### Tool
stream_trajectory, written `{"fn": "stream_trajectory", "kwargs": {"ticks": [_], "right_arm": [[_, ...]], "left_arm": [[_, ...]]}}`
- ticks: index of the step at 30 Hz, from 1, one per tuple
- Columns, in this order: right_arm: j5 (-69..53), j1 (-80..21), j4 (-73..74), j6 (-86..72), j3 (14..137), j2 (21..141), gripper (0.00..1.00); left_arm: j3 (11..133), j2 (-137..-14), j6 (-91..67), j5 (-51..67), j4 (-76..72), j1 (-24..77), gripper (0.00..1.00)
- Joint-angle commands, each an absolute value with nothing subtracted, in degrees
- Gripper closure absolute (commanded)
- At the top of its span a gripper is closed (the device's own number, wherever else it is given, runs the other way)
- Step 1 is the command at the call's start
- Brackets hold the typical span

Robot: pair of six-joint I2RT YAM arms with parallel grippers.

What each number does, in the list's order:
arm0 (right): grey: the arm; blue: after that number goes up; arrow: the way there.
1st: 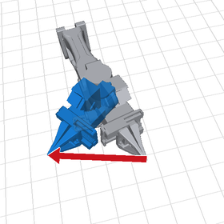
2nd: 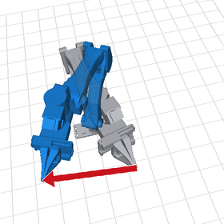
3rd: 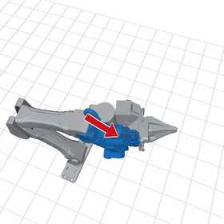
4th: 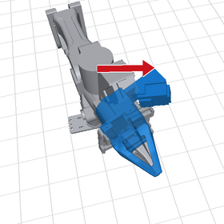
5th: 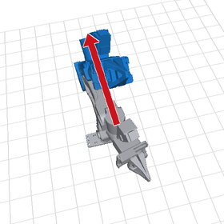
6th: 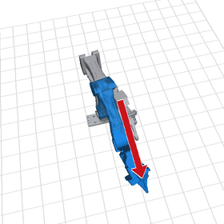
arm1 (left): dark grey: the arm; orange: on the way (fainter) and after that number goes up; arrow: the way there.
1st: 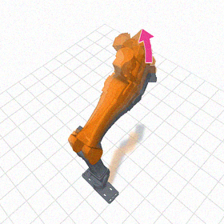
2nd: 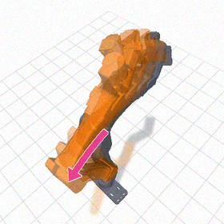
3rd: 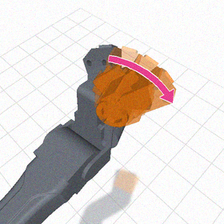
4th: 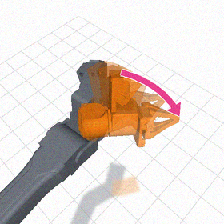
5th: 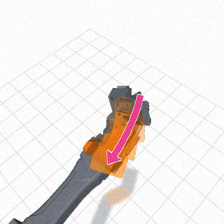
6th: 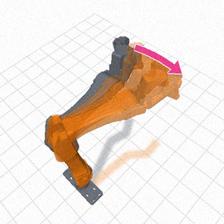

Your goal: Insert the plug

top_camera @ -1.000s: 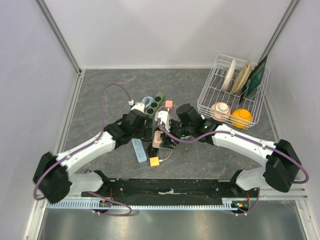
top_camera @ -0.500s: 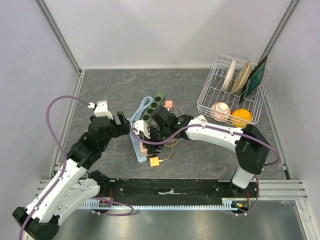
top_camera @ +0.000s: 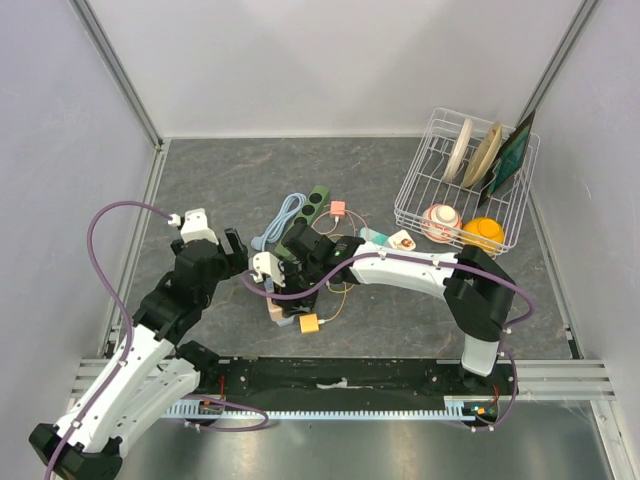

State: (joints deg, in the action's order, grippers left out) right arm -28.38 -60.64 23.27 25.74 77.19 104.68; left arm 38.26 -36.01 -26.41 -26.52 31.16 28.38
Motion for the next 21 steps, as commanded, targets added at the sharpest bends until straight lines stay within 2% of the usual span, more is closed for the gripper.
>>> {"fn": "stream_trajectory", "kwargs": {"ticks": [1,21], "right_arm": [[-27.87,-61.00,16.88,25.05,76.38,104.41,1.00],[-26.63,-61.00,14.94,25.05,71.90,104.50,1.00]], "left_arm": [[37.97,-35.86,-26.89,-26.37,29.01,27.60,0.05],[37.53,-36.12,-26.37,-24.26,28.04,26.90,0.05]]}}
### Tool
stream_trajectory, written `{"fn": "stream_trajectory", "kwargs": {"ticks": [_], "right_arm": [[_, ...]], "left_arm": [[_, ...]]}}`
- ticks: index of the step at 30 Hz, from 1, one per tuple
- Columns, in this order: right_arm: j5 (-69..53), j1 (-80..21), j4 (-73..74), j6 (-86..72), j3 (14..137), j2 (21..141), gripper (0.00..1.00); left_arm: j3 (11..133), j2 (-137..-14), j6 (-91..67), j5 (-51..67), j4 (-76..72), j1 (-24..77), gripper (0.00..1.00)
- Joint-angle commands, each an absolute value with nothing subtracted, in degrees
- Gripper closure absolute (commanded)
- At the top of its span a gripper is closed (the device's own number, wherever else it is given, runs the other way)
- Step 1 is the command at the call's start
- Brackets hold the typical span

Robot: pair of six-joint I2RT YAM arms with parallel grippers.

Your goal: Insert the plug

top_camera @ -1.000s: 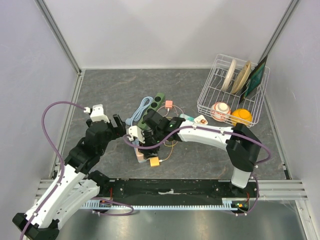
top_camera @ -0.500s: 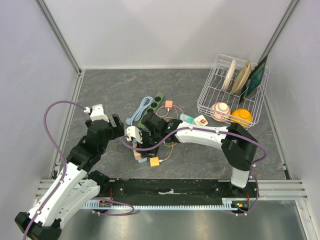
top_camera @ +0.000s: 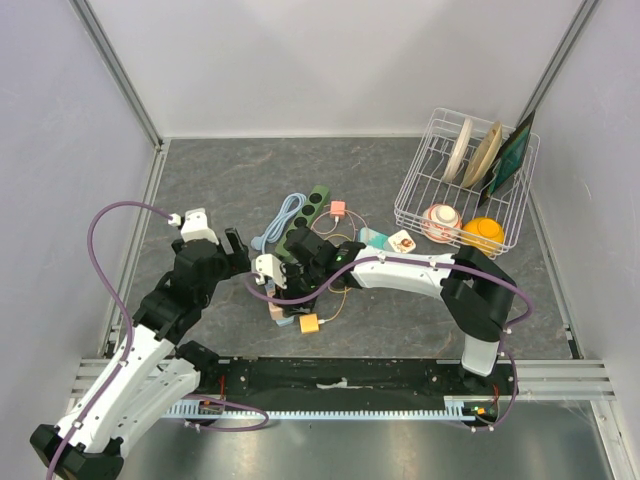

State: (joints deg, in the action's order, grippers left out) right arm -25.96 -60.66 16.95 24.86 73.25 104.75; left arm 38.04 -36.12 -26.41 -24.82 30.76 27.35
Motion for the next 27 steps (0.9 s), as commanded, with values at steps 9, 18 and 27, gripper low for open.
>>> {"fn": "stream_trajectory", "kwargs": {"ticks": [9,18,27], "right_arm": [[-24.97,-61.61,19.32,30.66,72.33,105.55,1.00],[-22.59,-62.49,29.33,38.41,77.60,109.24,1.00],[-20.13,-63.10,37.70,41.05,84.46,116.62,1.00]], "left_arm": [[37.44,-36.21,-26.37,-23.82,27.86,26.63,0.06],[37.27,-36.04,-26.28,-23.82,27.60,26.19,0.06],[37.18,-35.86,-26.37,-23.73,27.42,25.40,0.06]]}}
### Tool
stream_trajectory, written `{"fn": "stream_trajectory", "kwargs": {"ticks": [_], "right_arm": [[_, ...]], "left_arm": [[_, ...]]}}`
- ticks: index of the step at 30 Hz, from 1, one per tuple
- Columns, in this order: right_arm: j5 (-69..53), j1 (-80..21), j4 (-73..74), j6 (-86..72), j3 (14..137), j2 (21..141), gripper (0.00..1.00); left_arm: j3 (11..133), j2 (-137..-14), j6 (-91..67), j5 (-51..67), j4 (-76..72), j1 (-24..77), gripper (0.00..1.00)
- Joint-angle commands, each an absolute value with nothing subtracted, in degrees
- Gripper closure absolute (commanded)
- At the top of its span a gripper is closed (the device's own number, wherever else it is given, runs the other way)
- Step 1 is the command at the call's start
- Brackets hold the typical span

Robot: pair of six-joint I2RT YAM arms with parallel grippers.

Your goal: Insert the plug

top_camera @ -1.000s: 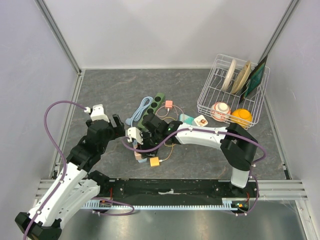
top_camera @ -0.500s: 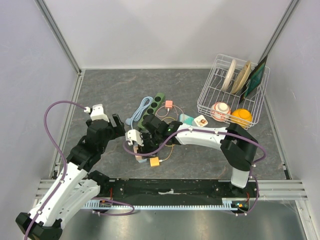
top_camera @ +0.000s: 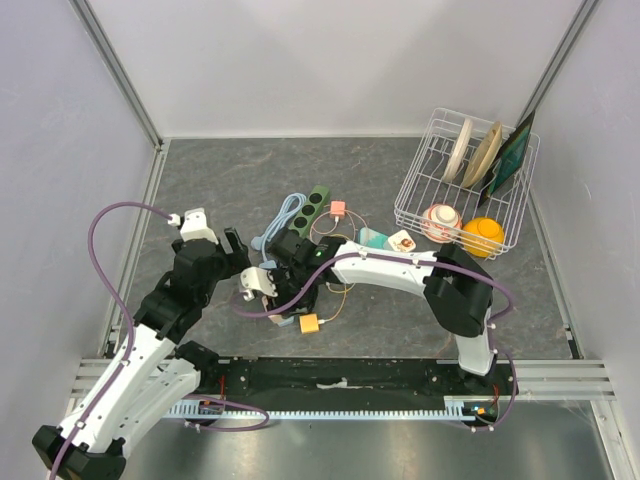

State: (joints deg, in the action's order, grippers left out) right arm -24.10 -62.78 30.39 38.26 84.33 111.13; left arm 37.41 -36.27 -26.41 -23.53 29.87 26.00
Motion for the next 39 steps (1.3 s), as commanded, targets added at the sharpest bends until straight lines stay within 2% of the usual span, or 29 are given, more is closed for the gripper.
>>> {"fn": "stream_trajectory", "kwargs": {"ticks": [1,7,14,24,36,39], "right_arm": [[-20.30,-63.11,38.49,41.04,84.72,117.24,1.00],[-17.67,-63.02,38.24,39.91,81.04,118.30,1.00],[-16.17,-62.84,32.17,37.53,71.12,116.72,1.00],[-17.66,-60.21,28.13,36.21,66.45,117.42,1.00],[-17.67,-59.50,29.97,33.23,64.95,114.17,1.00],[-13.28,-59.41,31.28,32.52,64.51,113.12,0.94]], "left_arm": [[37.09,-35.86,-26.45,-23.82,27.33,25.31,0.06],[37.27,-35.77,-27.25,-24.43,27.86,23.91,0.06],[37.18,-35.77,-27.68,-24.08,28.21,22.76,0.07],[37.09,-35.51,-27.60,-23.64,28.13,22.24,0.07],[37.18,-35.16,-27.51,-22.68,27.95,21.80,0.07],[37.09,-34.81,-27.42,-22.50,27.86,21.80,0.07]]}}
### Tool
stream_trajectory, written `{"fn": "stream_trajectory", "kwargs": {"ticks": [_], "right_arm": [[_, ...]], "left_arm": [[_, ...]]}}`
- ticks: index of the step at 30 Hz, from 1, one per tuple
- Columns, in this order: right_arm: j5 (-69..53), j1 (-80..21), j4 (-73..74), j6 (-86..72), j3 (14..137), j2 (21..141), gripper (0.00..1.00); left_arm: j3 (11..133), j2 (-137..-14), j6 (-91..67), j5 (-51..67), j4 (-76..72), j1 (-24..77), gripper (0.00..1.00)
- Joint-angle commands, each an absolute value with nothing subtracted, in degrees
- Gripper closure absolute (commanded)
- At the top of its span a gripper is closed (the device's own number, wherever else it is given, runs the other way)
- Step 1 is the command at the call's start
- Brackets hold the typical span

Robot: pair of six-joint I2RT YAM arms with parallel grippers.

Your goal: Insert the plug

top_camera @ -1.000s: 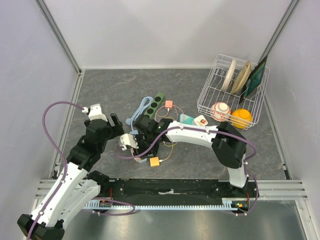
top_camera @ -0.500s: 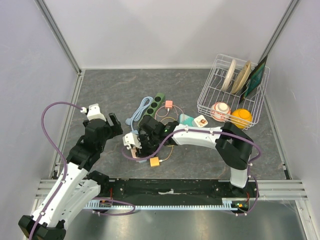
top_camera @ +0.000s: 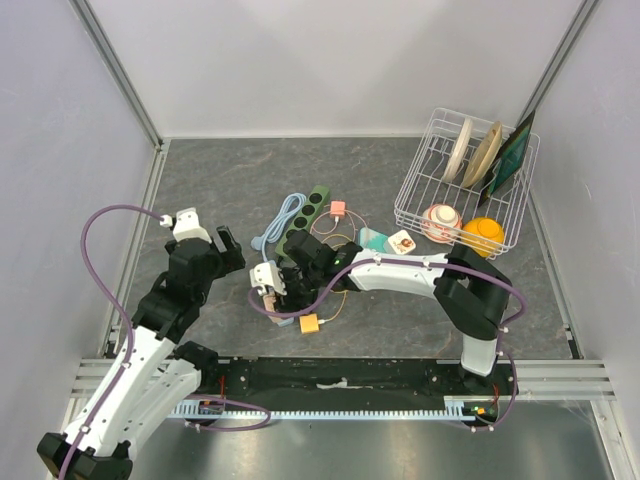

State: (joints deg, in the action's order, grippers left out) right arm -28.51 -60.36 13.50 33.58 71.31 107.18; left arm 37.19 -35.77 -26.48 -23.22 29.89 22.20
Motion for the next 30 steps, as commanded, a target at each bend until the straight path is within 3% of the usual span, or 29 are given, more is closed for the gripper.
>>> {"fn": "stream_trajectory", "kwargs": {"ticks": [1,5,8,19,30], "right_arm": [[-12.40,-59.41,31.64,32.43,64.69,113.12,0.92],[-12.57,-59.41,33.48,32.87,66.18,113.02,0.87],[-11.78,-59.41,35.41,33.48,67.49,114.60,1.00],[-8.44,-59.85,42.09,35.95,71.63,119.35,1.00],[-1.16,-61.87,42.63,33.49,67.41,119.27,1.00]], "left_arm": [[37.09,-34.63,-27.51,-22.50,27.77,21.88,0.07],[37.00,-34.37,-27.51,-22.50,27.77,21.71,0.07],[36.91,-34.37,-27.42,-22.33,27.86,21.71,0.07],[36.83,-33.58,-27.16,-22.32,27.60,21.53,0.07],[36.83,-32.87,-27.16,-22.41,27.60,21.45,0.07]]}}
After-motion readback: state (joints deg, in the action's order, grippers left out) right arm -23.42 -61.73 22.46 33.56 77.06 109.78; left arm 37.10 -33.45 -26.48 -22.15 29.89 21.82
